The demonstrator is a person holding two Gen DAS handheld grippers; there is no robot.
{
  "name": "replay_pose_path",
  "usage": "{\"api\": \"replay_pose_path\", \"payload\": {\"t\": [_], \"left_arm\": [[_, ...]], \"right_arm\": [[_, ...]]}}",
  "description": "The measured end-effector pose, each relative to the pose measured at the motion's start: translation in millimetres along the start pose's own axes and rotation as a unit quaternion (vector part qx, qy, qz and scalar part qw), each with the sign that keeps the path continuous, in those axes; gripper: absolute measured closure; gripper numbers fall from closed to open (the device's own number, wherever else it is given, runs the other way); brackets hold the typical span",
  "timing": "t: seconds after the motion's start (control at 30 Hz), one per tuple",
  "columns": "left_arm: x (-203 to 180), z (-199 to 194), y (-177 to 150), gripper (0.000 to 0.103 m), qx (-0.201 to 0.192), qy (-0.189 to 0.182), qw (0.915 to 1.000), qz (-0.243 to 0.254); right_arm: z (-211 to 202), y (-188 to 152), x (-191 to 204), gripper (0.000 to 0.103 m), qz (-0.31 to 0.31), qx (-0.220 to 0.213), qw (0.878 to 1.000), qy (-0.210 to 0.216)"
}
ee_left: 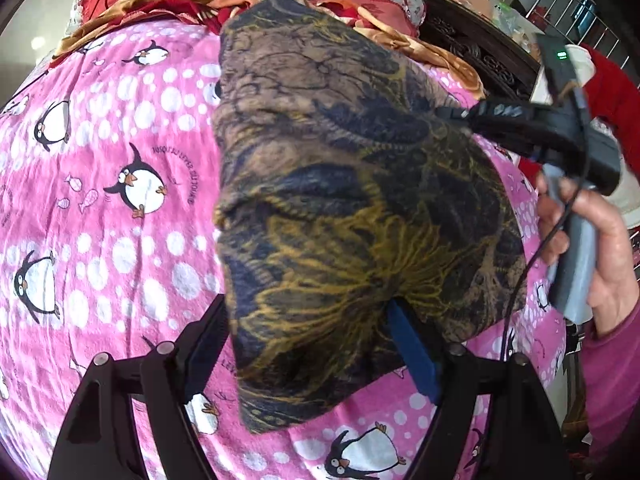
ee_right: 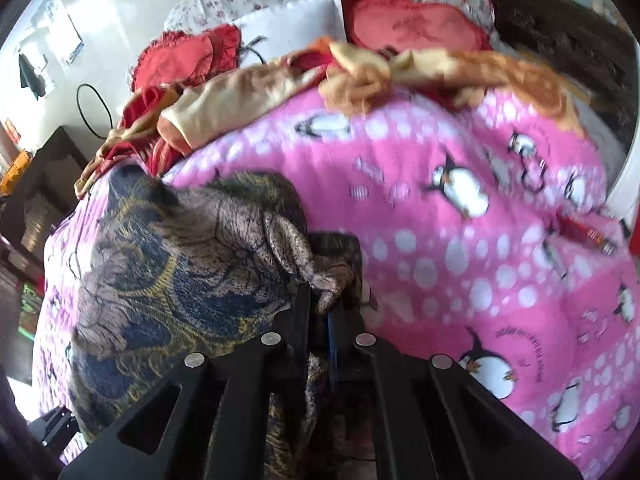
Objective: Fold small clothes
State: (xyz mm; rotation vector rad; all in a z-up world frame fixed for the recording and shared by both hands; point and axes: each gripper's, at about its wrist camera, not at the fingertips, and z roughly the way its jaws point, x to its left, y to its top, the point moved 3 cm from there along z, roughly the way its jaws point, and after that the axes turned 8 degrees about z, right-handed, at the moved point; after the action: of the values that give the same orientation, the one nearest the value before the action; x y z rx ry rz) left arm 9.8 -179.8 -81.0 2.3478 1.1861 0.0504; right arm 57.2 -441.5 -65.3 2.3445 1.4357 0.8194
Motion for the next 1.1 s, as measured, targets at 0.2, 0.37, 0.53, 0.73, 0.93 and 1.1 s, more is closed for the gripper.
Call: {"api": "replay_pose_path", "payload": {"t": [0.2, 0.37, 0.53, 0.73, 0.93, 1.1], "left_arm": [[-1.7, -5.7, -1.4, 0.021, -0.005, 0.002, 1.0, -0.005], [-6.9, -18.4, 1.9, 0.021, -0.019, 0.02, 0.9996, 0.004], [-10.3, -28.3, 6.3, 0.021, -0.03, 0.034, 0.9989, 0.014], [-9.7, -33.7, 8.3, 0.021, -0.034, 0.04, 0.9986, 0.011], [-8.4, -39.1, 16.9, 0.021, -0.05, 0.04, 0.9979, 0.002], [-2.9, -33.1, 31.7, 0.02, -0.061, 0.015, 0.9979, -0.011]], "right_arm": [[-55.0, -4.3, 13.6, 0.084, -0.004, -0.019, 0.999, 0.038], [-72.7, -41.0, 53.5, 0.081, -0.084, -0.002, 0.994, 0.07], [-45.6, -69.6, 48.8, 0.081, -0.111, 0.024, 0.993, 0.016], [-41.8, -79.1, 23.9, 0.082, -0.083, 0.034, 0.996, 0.019], [-72.4, -81.6, 26.1, 0.078, -0.082, 0.012, 0.996, 0.024], [-48.0, -94.1, 17.9, 0.069, -0.08, 0.038, 0.996, 0.001]]}}
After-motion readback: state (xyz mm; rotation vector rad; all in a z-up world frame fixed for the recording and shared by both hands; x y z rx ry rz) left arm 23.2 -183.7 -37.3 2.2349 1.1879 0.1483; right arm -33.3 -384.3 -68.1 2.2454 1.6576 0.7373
